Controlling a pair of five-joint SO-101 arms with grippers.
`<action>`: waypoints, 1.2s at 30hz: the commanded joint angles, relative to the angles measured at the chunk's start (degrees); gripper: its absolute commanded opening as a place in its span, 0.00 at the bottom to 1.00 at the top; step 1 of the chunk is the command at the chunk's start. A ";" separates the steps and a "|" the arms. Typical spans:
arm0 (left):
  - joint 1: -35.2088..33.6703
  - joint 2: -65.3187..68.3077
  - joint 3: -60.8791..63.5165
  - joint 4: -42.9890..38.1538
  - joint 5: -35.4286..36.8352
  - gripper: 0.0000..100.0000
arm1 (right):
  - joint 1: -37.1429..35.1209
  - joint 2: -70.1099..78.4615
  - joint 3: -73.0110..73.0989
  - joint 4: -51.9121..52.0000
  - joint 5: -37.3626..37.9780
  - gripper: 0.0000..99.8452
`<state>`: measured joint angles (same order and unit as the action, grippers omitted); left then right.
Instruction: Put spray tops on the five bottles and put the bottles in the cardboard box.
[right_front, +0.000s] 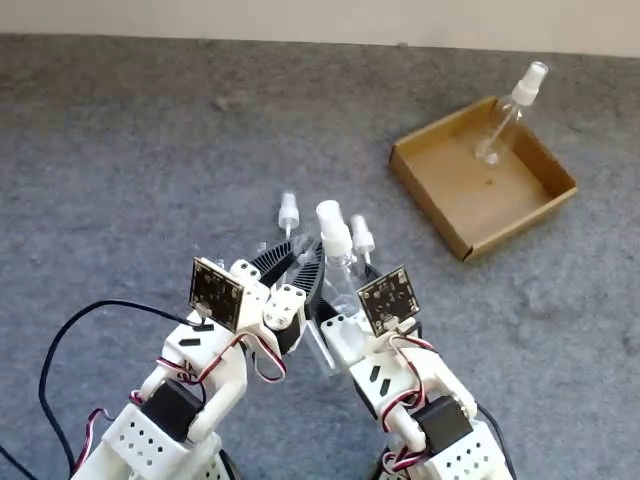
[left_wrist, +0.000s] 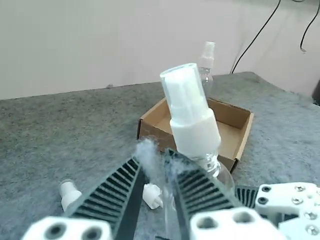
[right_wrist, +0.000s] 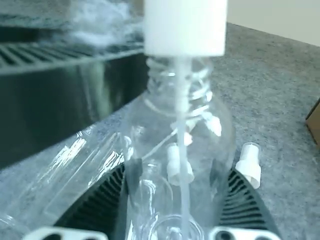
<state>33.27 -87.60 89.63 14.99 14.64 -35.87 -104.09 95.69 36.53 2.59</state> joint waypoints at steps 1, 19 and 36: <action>2.24 0.84 -0.57 -0.79 -0.97 0.01 | -0.48 -1.19 1.27 0.13 0.35 0.14; 5.23 0.84 -0.48 -0.79 -4.40 0.01 | -0.40 -1.19 3.74 0.04 13.98 0.14; -4.18 0.84 -0.75 -1.23 -4.13 0.01 | 5.14 -1.19 3.74 -0.22 13.98 0.14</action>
<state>30.29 -86.81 89.71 15.08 10.95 -31.65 -104.18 95.69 36.44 15.87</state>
